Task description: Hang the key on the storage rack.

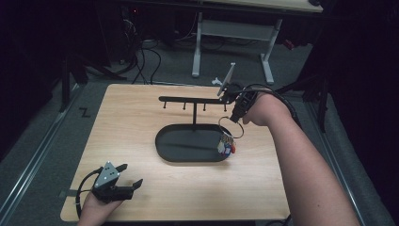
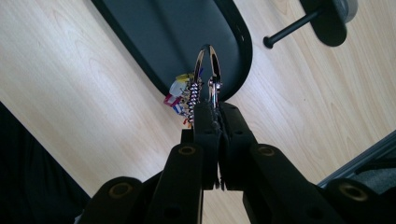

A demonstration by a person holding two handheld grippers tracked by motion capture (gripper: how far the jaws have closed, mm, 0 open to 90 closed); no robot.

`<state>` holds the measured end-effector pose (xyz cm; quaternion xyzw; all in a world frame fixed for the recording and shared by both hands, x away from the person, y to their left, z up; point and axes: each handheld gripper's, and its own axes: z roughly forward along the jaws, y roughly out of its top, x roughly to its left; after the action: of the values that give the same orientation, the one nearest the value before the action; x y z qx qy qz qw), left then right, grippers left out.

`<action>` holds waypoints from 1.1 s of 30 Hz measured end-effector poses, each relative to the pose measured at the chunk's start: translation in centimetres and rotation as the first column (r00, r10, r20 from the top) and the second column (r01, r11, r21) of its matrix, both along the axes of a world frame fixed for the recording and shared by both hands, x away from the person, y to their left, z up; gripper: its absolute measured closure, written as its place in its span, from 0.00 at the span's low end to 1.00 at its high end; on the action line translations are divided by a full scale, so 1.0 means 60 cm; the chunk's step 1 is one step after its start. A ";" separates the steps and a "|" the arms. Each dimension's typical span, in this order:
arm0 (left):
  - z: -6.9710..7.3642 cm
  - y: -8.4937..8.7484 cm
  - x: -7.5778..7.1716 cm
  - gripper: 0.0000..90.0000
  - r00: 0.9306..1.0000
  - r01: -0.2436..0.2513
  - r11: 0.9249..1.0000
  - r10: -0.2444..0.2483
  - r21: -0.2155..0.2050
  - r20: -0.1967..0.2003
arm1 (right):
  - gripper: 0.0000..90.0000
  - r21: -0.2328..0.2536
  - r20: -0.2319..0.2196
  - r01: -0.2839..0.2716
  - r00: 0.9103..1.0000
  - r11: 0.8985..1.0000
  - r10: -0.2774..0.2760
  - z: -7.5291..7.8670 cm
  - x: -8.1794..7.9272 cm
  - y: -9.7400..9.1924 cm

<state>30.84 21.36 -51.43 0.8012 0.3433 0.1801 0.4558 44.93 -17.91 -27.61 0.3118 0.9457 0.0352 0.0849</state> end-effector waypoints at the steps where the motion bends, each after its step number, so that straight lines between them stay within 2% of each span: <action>1: 0.000 0.000 0.000 0.20 1.000 0.000 1.000 0.000 0.000 0.000 | 0.97 0.006 -0.001 0.006 1.000 1.000 -0.006 0.000 0.004 0.000; 17: 0.000 0.001 -0.001 0.20 1.000 0.002 1.000 -0.002 0.006 -0.003 | 0.97 0.047 0.014 0.021 1.000 0.999 -0.022 0.003 0.054 -0.002; 27: 0.000 0.003 -0.002 0.20 1.000 0.002 1.000 -0.002 0.007 -0.007 | 0.97 0.058 0.016 0.062 0.998 0.996 -0.063 0.005 0.076 -0.009; 33: -0.001 0.003 -0.002 0.20 1.000 0.002 1.000 -0.002 0.005 -0.008 | 0.97 0.055 0.016 0.063 0.998 0.997 -0.064 0.000 0.083 -0.009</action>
<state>30.72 21.55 -51.48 0.8034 0.3438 0.1773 0.4526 49.90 -18.48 -27.60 0.3434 0.9333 0.0611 0.0857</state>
